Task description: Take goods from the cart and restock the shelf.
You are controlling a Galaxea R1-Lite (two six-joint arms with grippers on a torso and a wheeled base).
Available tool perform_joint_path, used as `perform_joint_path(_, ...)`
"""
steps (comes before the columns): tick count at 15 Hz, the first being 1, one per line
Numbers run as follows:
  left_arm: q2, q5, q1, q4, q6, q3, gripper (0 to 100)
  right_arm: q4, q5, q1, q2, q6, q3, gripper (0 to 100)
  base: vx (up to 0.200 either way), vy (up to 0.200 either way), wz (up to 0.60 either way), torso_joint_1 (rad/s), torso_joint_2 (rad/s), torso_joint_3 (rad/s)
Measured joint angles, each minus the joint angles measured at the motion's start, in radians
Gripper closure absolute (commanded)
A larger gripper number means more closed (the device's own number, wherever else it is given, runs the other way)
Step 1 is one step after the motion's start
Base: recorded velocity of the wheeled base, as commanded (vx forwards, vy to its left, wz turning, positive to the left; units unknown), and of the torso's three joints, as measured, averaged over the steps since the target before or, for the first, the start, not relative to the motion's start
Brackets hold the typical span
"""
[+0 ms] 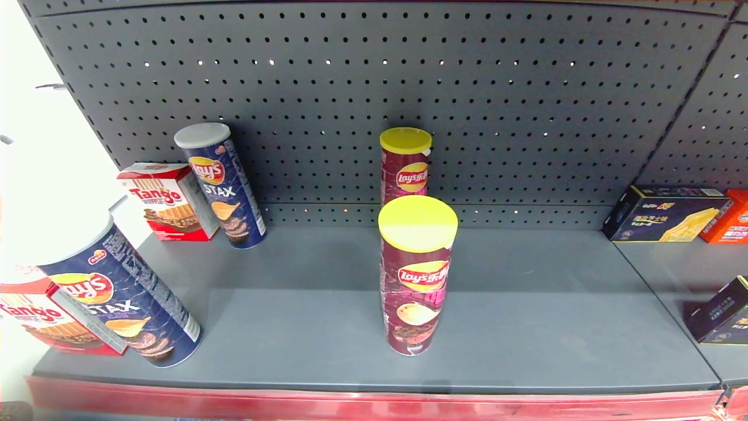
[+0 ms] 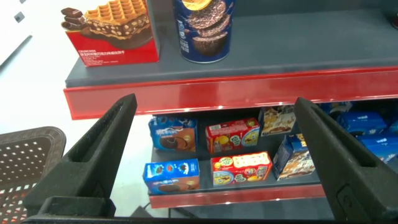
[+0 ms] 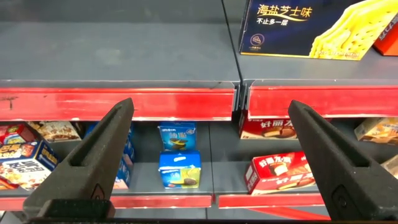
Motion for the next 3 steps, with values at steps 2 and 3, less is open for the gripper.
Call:
perform_joint_path(2,0.0,0.0,0.0,0.0,0.0,0.0,0,0.0,0.0,0.0,0.0,0.001,0.0,0,0.0,0.0,0.0,0.0,0.0,0.0)
perform_joint_path(3,0.0,0.0,0.0,0.0,0.0,0.0,0,0.0,0.0,0.0,0.0,0.001,0.0,0,0.0,0.0,0.0,0.0,0.0,0.0)
